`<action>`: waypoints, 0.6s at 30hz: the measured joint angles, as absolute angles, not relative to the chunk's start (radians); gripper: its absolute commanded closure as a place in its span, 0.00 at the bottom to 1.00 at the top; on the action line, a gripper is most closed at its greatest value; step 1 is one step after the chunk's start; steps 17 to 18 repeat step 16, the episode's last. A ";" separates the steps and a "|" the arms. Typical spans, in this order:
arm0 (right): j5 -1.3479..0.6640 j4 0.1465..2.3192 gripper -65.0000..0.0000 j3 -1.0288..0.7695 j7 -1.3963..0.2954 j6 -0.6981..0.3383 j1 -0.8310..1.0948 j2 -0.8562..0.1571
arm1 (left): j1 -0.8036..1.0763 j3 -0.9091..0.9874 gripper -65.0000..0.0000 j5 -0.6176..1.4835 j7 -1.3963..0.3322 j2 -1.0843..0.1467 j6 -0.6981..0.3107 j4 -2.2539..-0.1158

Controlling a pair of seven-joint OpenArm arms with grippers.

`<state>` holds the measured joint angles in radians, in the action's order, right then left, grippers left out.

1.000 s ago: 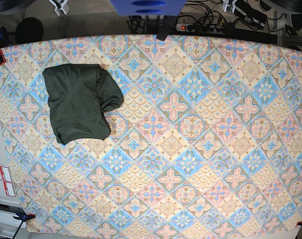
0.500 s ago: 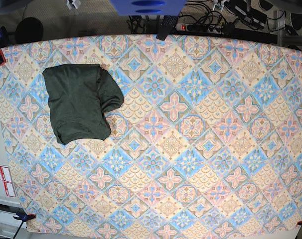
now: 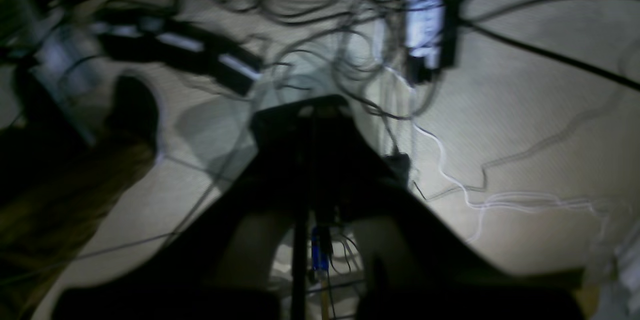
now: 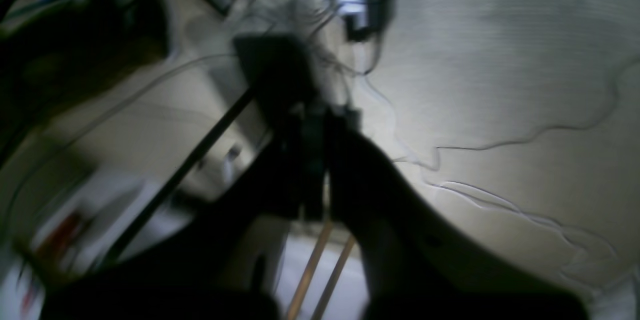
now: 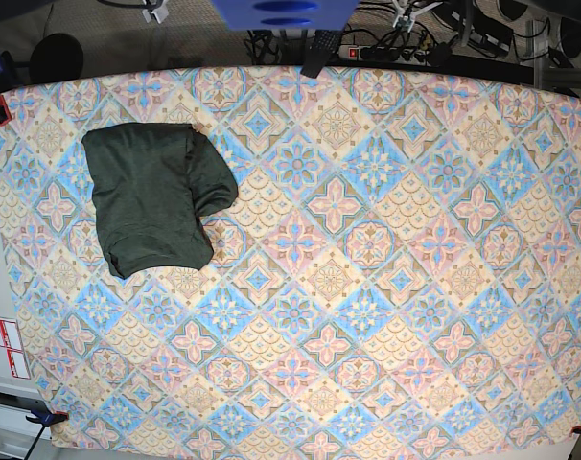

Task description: Fold the T-shirt properly

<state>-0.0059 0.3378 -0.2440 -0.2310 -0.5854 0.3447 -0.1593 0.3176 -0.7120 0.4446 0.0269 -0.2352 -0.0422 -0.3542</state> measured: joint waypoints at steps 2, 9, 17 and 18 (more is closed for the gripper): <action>-0.009 0.337 1.00 -0.244 -0.192 -0.554 0.338 -0.125 | 0.310 -0.740 1.00 0.444 0.023 -0.233 -0.041 -0.349; -0.007 0.336 1.00 -0.242 -0.164 -0.468 0.336 -0.096 | 0.288 -0.751 1.00 0.445 0.027 -0.243 -0.037 -0.351; -0.007 0.339 1.00 -0.244 -0.160 -0.466 0.331 -0.113 | 0.271 -0.751 1.00 0.449 0.021 -0.238 -0.040 -0.353; -0.007 0.339 1.00 -0.244 -0.160 -0.466 0.331 -0.113 | 0.271 -0.751 1.00 0.449 0.021 -0.238 -0.040 -0.353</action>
